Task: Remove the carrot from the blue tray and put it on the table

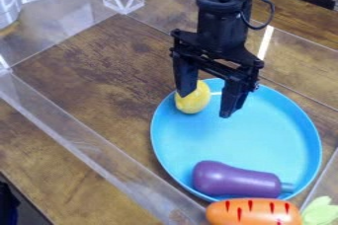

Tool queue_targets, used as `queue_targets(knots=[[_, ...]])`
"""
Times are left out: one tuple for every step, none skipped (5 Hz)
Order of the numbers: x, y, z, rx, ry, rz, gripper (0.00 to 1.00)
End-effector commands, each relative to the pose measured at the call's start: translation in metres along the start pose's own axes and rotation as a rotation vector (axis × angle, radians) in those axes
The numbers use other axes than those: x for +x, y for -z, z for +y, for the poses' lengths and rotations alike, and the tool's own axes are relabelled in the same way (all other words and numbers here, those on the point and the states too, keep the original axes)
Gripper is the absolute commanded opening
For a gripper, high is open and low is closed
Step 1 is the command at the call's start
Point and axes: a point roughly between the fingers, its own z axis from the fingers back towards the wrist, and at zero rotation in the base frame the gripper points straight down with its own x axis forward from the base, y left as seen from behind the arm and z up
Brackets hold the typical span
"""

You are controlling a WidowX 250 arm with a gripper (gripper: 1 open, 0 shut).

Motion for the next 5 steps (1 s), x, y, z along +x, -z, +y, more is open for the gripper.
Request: queue_targets(knots=[[0.004, -0.019, -0.013, -0.009, 0.044, -0.066, 1.00], [-0.001, -0.019, -0.013, -0.008, 0.041, -0.064, 1.00], [-0.005, -0.021, -0.011, -0.005, 0.037, -0.066, 1.00], [-0.008, -0.021, -0.010, -0.004, 0.034, -0.065, 1.00], [-0.003, -0.031, 0.008, -0.006, 0.041, -0.064, 1.00]])
